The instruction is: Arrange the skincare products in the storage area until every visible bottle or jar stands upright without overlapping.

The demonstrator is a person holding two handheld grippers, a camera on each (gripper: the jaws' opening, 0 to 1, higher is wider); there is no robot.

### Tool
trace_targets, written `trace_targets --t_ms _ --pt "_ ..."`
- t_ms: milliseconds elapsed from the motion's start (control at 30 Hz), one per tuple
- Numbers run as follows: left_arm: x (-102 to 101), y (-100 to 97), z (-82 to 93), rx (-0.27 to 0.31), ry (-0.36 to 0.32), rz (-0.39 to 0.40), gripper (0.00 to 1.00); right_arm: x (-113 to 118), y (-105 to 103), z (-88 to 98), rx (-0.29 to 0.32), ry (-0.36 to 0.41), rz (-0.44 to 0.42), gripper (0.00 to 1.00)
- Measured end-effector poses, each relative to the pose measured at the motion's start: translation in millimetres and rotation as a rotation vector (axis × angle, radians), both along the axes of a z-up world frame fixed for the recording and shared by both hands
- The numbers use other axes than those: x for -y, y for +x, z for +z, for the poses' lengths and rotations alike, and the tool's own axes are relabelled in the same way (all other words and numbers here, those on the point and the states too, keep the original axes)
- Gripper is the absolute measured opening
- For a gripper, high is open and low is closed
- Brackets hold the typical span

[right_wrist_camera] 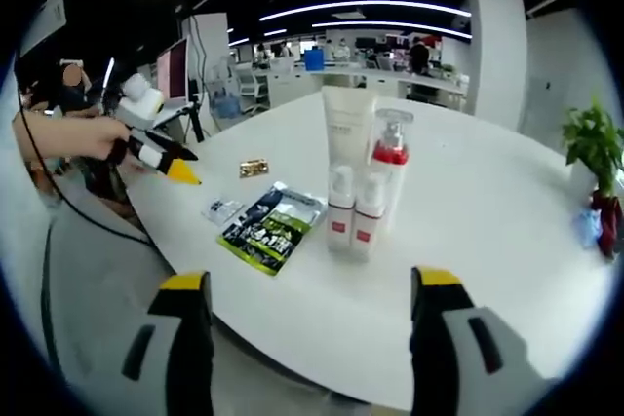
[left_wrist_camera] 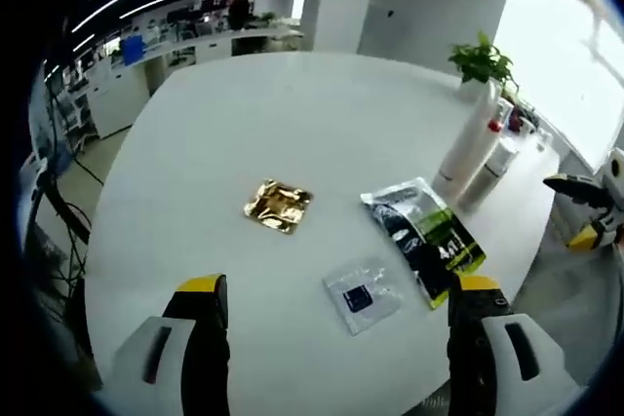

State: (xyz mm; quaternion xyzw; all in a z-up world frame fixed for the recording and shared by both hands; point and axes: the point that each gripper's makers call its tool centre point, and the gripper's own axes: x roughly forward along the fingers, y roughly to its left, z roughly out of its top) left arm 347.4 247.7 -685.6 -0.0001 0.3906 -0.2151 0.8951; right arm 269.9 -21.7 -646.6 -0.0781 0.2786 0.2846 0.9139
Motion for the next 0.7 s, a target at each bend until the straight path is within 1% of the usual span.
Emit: trace_targets --t_ms 200,367,567,700 --pt "3.1 17.3 -6.9 -0.009 0.027 -0.036 0.91 0.9 0.5 -0.5 -0.006 -0.001 -0.008 0.84" --pt "6.7 29.8 -16.8 -0.028 0.063 -0.083 0.91 3.3 1.4 -2.4 -0.011 -0.006 -0.016 0.84" --pt "4.8 44.5 -22.8 -0.04 0.088 -0.108 0.91 6.8 3.0 -2.9 -0.012 -0.006 -0.036 0.84" --pt "1.6 56.8 -28.2 -0.048 0.126 -0.134 0.9 9.0 3.9 -3.6 -0.012 -0.009 -0.046 0.84"
